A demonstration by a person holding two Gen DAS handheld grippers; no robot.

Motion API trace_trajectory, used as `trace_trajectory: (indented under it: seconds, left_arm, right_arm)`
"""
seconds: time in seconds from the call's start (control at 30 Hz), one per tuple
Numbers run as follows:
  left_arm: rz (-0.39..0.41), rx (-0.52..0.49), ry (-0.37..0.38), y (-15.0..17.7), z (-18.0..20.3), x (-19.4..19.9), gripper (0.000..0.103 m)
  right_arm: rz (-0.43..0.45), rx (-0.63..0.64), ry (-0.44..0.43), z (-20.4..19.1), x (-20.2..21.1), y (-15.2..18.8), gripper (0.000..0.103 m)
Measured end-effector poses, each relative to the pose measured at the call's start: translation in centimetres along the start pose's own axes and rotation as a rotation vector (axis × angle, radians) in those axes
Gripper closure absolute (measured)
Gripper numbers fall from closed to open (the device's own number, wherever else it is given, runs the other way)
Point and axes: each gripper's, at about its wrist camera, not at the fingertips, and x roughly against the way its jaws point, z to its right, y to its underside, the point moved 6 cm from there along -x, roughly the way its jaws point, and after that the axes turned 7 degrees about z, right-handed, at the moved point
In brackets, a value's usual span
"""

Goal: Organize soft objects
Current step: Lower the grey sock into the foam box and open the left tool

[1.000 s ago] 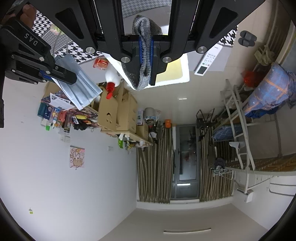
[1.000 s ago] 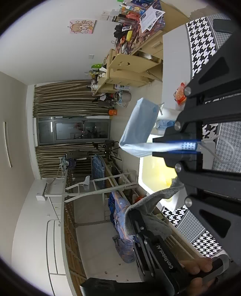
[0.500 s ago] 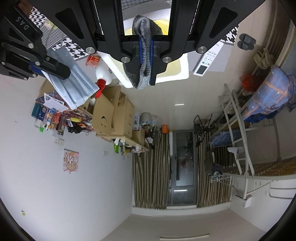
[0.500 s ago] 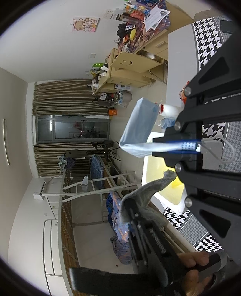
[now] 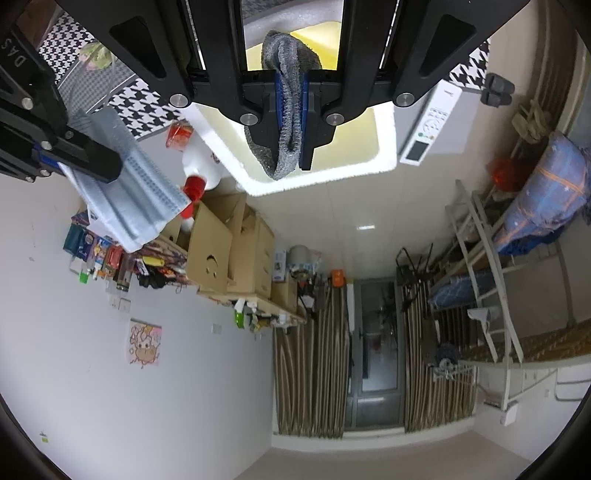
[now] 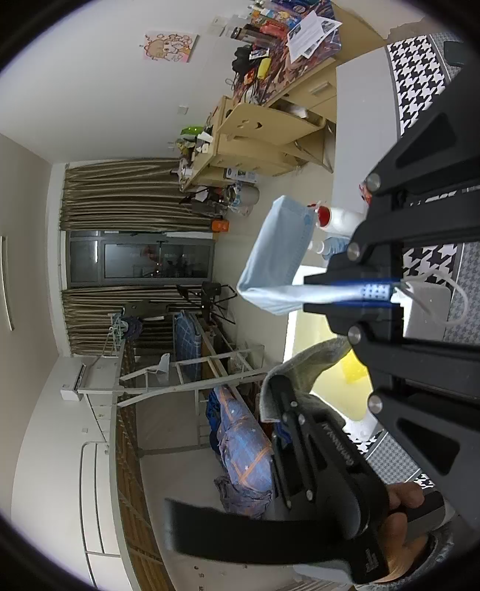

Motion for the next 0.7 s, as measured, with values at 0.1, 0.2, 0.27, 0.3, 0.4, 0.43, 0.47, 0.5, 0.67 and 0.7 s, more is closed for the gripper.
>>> trace_trajectory:
  seconds: [0.1, 0.2, 0.27, 0.3, 0.4, 0.43, 0.47, 0.5, 0.67, 0.7]
  left_arm:
    - [-0.022, 0.013, -0.004, 0.2, -0.7, -0.6, 0.034]
    - [0.001, 0.027, -0.033, 0.3, -1.5, -0.3, 0.02]
    - [-0.001, 0.036, -0.032, 0.3, -1.9, -0.1, 0.015]
    - [0.002, 0.036, -0.041, 0.3, -2.1, 0.1, 0.013]
    - [0.02, 0.037, -0.064, 0.1, -2.6, 0.7, 0.006]
    - [0.025, 0.042, -0.07, 0.1, -2.7, 0.9, 0.006]
    - [0.028, 0.045, -0.073, 0.1, -2.9, 1.2, 0.006]
    - [0.031, 0.049, -0.079, 0.1, -3.2, 1.5, 0.006]
    - [0.054, 0.056, -0.113, 0.0, -4.1, 2.9, 0.003]
    - [0.058, 0.062, -0.121, 0.0, -4.3, 3.2, 0.003]
  right_arm:
    - [-0.009, -0.002, 0.006, 0.0, -0.4, 0.1, 0.094]
    - [-0.012, -0.001, 0.009, 0.1, -0.6, 0.1, 0.094]
    - [-0.015, 0.0, 0.007, 0.0, -0.8, 0.1, 0.094]
    - [-0.017, 0.003, 0.007, 0.1, -0.9, 0.1, 0.094]
    - [-0.024, 0.001, 0.002, 0.0, -1.3, 0.2, 0.094]
    - [-0.027, 0.0, 0.0, -0.1, -1.4, 0.3, 0.094]
    - [-0.03, 0.0, -0.001, -0.2, -1.6, 0.3, 0.094]
    - [-0.033, 0.0, -0.004, -0.3, -1.8, 0.4, 0.094]
    - [-0.048, 0.01, -0.024, -0.8, -2.4, 0.4, 0.094]
    - [-0.048, 0.014, -0.029, -1.0, -2.4, 0.4, 0.094]
